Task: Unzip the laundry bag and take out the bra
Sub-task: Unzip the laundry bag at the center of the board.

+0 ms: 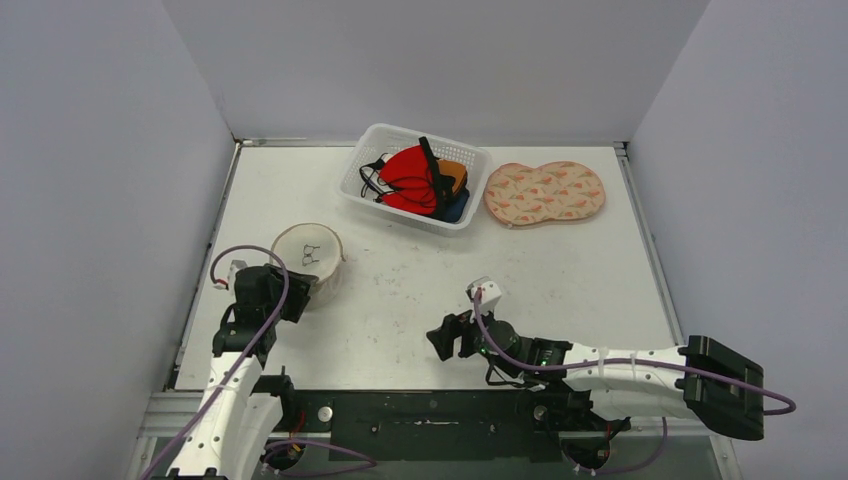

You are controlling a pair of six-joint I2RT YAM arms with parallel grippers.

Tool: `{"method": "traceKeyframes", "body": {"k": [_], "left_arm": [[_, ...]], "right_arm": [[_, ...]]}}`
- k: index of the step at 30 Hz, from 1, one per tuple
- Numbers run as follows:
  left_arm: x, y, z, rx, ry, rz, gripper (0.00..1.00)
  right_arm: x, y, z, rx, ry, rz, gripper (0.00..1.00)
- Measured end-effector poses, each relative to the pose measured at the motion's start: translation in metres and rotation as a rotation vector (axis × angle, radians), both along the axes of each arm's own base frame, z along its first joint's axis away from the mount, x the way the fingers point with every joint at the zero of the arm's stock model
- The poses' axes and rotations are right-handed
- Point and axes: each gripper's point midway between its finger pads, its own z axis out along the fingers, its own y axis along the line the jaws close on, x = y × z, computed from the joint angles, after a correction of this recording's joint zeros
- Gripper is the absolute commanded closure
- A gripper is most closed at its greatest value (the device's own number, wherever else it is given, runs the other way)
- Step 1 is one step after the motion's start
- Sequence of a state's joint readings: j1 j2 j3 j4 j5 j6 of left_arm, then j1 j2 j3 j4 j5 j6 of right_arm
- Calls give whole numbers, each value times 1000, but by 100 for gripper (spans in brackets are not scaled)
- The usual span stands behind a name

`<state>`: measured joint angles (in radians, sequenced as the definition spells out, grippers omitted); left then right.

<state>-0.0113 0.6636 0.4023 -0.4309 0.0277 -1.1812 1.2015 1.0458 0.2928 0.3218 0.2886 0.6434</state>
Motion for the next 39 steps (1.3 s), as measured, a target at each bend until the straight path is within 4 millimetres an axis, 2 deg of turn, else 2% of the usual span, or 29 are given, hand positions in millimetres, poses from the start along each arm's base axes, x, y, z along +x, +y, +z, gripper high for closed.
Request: {"method": "traceKeyframes", "body": {"k": [5, 7, 12, 16, 17, 20, 23, 29, 31, 39], "left_arm": [[7, 4, 3, 8, -23, 24, 47], [9, 7, 1, 15, -17, 38, 50], [14, 11, -1, 24, -19, 61, 77], [17, 10, 5, 29, -53, 50, 94], [18, 8, 8, 28, -64, 39, 100], [17, -2, 17, 17, -99, -30, 100], [14, -20, 30, -5, -134, -150, 100], [3, -62, 63, -74, -228, -413, 100], [-5, -80, 70, -108, -255, -509, 100], [-39, -166, 105, -202, -402, -912, 100]], "right_arm": [[1, -5, 2, 10, -13, -21, 21], [3, -7, 6, 25, -22, -33, 20], [6, -11, 20, 69, -46, -60, 17], [8, -16, 30, 100, -51, -88, 1], [8, -18, 33, 108, -54, -97, 2], [10, -27, 41, 117, -59, -125, 6], [15, -31, 52, 104, -57, -131, 8], [41, -36, 96, 175, -43, -113, 9], [44, -37, 101, 197, -29, -90, 9], [26, -29, 113, 302, 67, 53, 7]]}}
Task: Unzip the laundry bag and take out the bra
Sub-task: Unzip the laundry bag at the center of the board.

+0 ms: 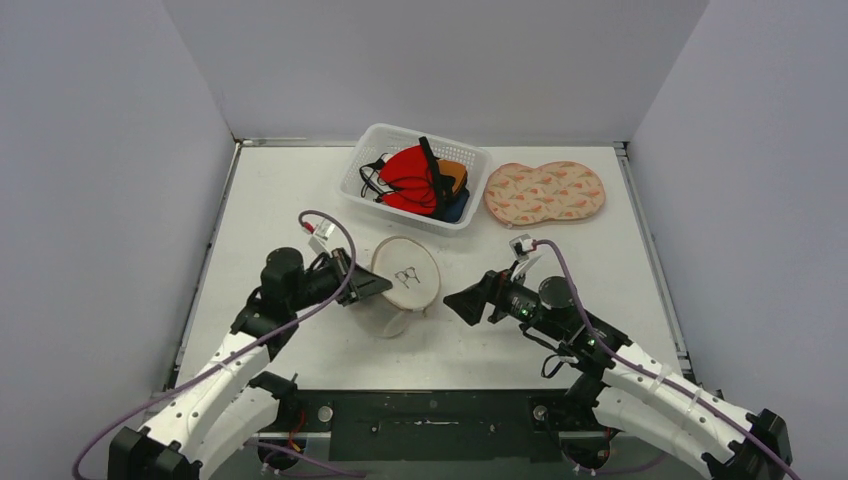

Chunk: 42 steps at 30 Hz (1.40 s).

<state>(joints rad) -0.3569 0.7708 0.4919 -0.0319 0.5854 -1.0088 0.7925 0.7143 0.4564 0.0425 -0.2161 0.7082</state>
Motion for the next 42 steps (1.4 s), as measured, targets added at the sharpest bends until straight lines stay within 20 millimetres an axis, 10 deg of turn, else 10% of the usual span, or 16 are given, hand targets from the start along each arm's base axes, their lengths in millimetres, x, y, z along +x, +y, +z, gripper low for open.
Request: {"method": "traceKeyframes", "body": {"k": [9, 21, 42], "left_arm": [[-3, -40, -11, -106, -77, -149, 100], [-12, -39, -58, -99, -17, -148, 100], [-17, -44, -56, -93, -34, -153, 100]], "right_arm": [[-11, -13, 10, 64, -2, -10, 5], [-18, -24, -109, -61, 259, -68, 5], [36, -4, -92, 141, 309, -10, 42]]}}
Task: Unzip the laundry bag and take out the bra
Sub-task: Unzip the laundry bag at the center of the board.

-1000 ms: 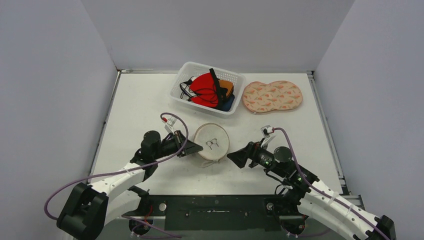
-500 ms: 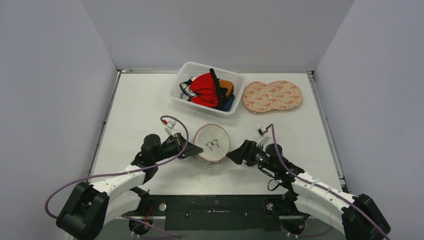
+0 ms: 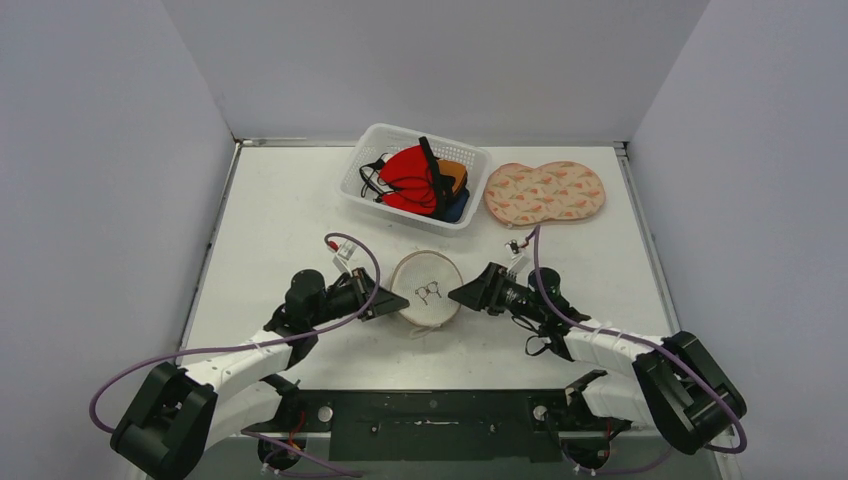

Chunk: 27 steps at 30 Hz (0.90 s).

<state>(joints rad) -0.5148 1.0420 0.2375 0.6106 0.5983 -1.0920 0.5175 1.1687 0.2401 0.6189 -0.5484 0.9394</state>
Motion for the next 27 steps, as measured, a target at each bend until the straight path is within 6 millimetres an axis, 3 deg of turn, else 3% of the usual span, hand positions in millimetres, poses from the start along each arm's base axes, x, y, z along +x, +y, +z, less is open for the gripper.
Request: {"method": "traceKeyframes", "body": {"k": [3, 7, 10, 12, 13, 17, 18, 23, 26, 27], "left_arm": [[-2, -2, -1, 1, 1, -7, 100], [-2, -3, -1, 3, 2, -7, 100], [-2, -3, -2, 4, 3, -5, 100], [-1, -3, -2, 5, 3, 0, 100], [-1, -2, -2, 6, 3, 1, 96], [0, -3, -3, 13, 10, 13, 56], [0, -3, -3, 17, 10, 16, 50], [-3, -5, 3, 35, 3, 52, 35], [-11, -6, 10, 45, -13, 87, 28], [-15, -7, 12, 46, -15, 100, 21]], "right_arm": [[0, 5, 2, 26, 1, 22, 50], [0, 10, 0, 49, 20, 37, 69], [1, 11, 2, 60, 16, 40, 89], [0, 10, 5, 66, 12, 39, 95], [0, 10, 8, 69, 10, 38, 95], [-4, 5, 27, 80, -37, 25, 95], [-6, 3, 34, 82, -53, 18, 95], [-11, -13, 58, 108, -118, -56, 95], [-14, -22, 52, 124, -92, -121, 95], [-16, -25, 47, 131, -74, -144, 95]]}}
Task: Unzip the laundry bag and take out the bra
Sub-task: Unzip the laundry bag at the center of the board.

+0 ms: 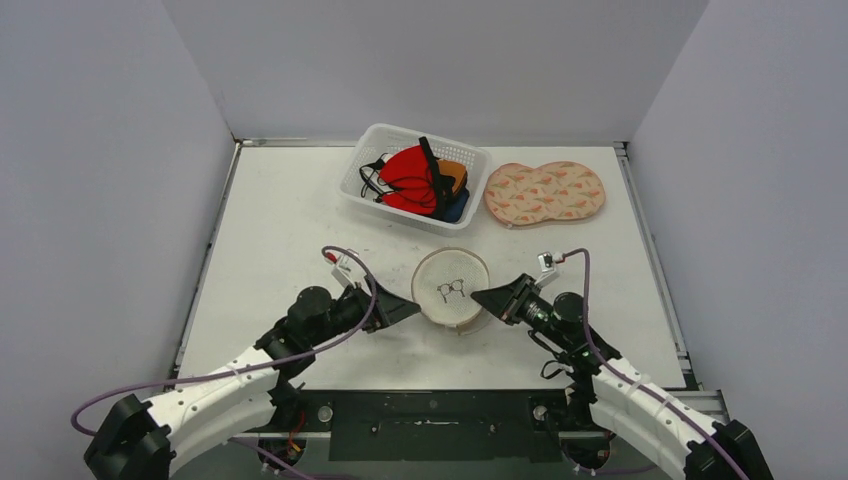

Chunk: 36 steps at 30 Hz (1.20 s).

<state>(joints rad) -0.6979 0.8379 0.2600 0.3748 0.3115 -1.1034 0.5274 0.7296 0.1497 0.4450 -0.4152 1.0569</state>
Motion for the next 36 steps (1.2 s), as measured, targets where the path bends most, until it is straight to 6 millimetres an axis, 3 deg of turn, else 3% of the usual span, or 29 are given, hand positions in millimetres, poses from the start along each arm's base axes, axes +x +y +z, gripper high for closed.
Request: {"method": "traceKeyframes", "body": {"k": [6, 9, 12, 15, 20, 25, 36], "left_arm": [[-30, -15, 3, -22, 47, 52, 19], [-37, -24, -14, 7, 109, 96, 23], [-34, -26, -39, 67, 159, 155, 29], [-27, -26, -51, 92, 179, 211, 35], [-12, -23, -38, 31, 155, 295, 44], [-4, -23, -23, -27, 126, 329, 44], [-1, -36, -30, -19, 119, 313, 54]], "right_arm": [[-11, -6, -24, 53, 117, -97, 95], [-16, -2, -23, 79, 145, -122, 95], [-19, 0, -24, 100, 178, -148, 95], [-18, -2, -27, 111, 209, -180, 95], [-16, -5, -29, 130, 248, -219, 95], [-15, -6, -28, 156, 272, -235, 95], [-16, -4, -33, 161, 310, -237, 95]]}}
